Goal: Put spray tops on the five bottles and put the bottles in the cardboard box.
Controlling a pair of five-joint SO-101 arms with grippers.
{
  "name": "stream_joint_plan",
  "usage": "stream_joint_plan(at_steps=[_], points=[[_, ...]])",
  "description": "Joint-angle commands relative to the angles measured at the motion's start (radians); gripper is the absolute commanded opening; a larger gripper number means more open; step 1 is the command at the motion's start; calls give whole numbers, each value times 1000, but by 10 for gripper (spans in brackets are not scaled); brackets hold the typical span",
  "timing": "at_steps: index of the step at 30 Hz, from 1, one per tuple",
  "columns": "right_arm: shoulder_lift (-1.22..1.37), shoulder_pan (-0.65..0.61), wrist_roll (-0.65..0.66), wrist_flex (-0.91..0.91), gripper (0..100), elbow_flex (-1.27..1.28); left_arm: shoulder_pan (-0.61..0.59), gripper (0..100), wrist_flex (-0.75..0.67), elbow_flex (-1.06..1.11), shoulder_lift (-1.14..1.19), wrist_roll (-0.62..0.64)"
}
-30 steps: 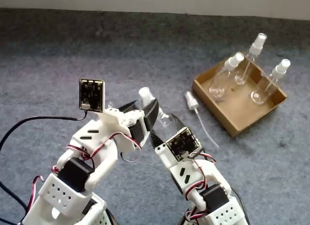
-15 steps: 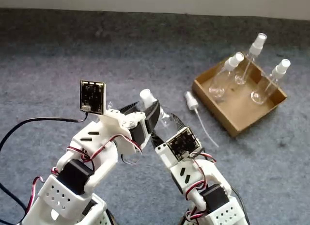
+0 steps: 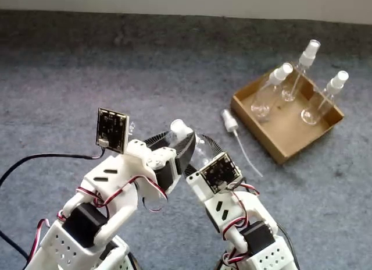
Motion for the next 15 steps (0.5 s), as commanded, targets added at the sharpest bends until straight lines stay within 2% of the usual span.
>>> stream_joint_plan(at_steps=[1,5,15], points=[[-22,5,12,1,100,108,35,4,8,4,-2,-28],[-22,5,12,1,100,108,35,4,11,7,-1,-38],[-22,5,12,12,100,108,35,4,6,1,-1,-219]])
